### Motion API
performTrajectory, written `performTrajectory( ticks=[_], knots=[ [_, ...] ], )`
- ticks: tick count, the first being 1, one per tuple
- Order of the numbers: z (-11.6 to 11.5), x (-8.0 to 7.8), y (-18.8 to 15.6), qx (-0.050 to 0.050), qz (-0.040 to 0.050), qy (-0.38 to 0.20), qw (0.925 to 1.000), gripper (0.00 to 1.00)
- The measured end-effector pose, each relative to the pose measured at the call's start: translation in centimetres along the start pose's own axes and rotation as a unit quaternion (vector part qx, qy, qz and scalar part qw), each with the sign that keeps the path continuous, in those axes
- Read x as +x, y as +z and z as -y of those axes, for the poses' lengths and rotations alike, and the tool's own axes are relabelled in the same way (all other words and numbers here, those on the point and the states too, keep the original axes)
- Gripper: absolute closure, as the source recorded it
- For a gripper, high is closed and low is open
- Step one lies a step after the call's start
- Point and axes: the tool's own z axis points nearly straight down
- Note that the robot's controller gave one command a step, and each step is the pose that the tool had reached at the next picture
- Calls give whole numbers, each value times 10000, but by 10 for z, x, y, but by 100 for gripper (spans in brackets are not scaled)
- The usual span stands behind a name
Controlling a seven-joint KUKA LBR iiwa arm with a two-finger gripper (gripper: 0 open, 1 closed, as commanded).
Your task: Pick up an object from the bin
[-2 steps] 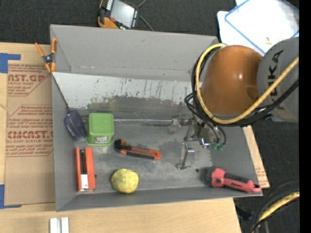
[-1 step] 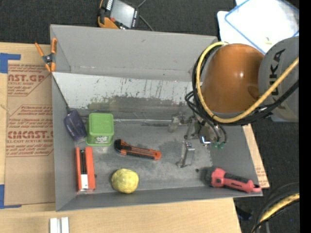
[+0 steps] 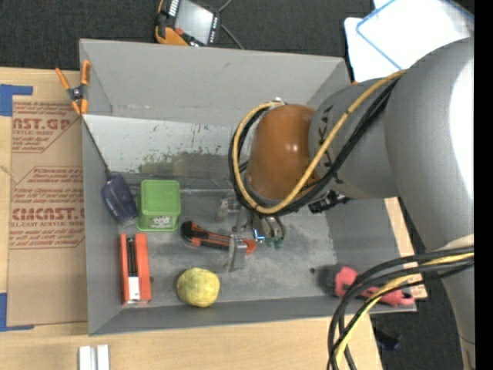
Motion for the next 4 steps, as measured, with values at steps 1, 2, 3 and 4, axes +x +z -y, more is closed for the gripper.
performTrajectory(
  ticks=[1,2,3,4],
  knots=[
    [-17,9,-62,4,28,1257,9921,0],
    [-4,5,20,2,-44,168,9998,0],
    [-26,14,26,-29,95,1543,9880,0],
    [-5,5,21,-1,-30,245,9997,100]
  ],
)
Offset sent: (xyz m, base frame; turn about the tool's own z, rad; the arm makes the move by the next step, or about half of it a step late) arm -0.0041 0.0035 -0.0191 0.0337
